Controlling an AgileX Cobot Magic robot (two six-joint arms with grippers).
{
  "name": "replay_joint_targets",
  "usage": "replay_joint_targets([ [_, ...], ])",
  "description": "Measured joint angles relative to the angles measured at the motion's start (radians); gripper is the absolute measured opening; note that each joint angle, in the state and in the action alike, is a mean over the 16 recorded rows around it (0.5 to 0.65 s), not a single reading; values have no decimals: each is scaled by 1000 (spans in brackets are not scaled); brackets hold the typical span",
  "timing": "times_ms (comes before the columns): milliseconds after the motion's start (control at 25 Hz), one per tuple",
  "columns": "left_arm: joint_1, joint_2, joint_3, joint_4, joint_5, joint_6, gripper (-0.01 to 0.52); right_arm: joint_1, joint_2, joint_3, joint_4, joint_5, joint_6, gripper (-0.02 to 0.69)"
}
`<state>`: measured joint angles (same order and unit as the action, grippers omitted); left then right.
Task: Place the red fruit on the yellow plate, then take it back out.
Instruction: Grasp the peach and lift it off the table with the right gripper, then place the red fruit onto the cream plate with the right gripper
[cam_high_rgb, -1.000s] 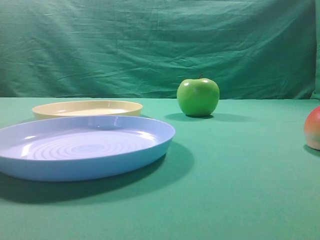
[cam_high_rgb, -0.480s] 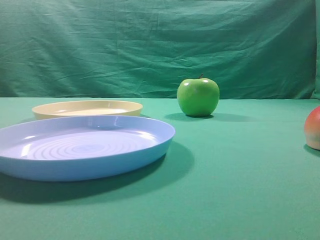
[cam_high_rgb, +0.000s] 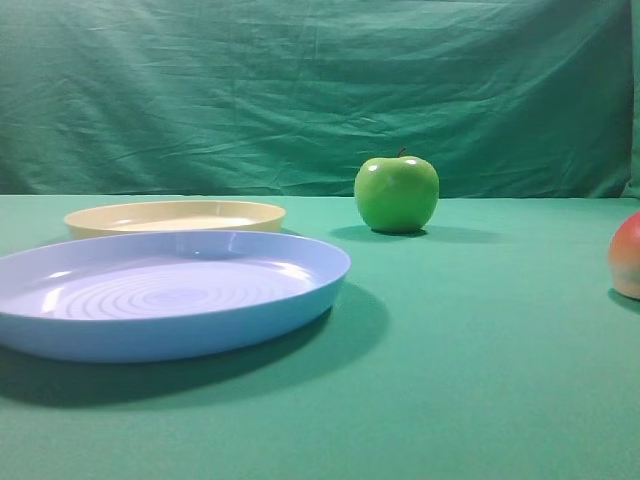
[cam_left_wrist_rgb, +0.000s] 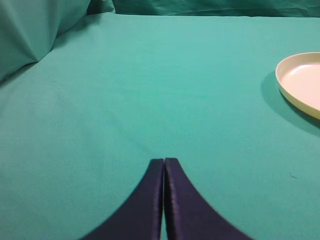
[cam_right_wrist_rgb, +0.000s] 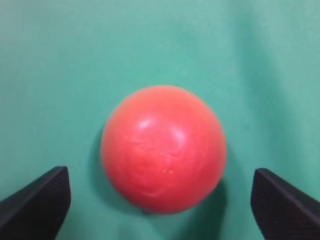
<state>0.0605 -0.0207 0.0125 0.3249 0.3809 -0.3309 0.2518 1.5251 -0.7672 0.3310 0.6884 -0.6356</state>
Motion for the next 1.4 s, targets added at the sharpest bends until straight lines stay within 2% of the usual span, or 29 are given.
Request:
replay_joint_targets([
  [240,0,0,0,0,0,1,0,10,98,-39,1,-29,-1,554],
  [480,0,0,0,0,0,1,0,16,145,-88,1,0,-2,403],
  [840,0,0,0,0,0,1,0,66,129,-292,26,117,-2,228],
  [1160,0,0,0,0,0,1,0,246,143,-582,67,110,-3,205],
  [1400,0,0,0,0,0,1,0,401,265,-769,83,45,-5,203],
])
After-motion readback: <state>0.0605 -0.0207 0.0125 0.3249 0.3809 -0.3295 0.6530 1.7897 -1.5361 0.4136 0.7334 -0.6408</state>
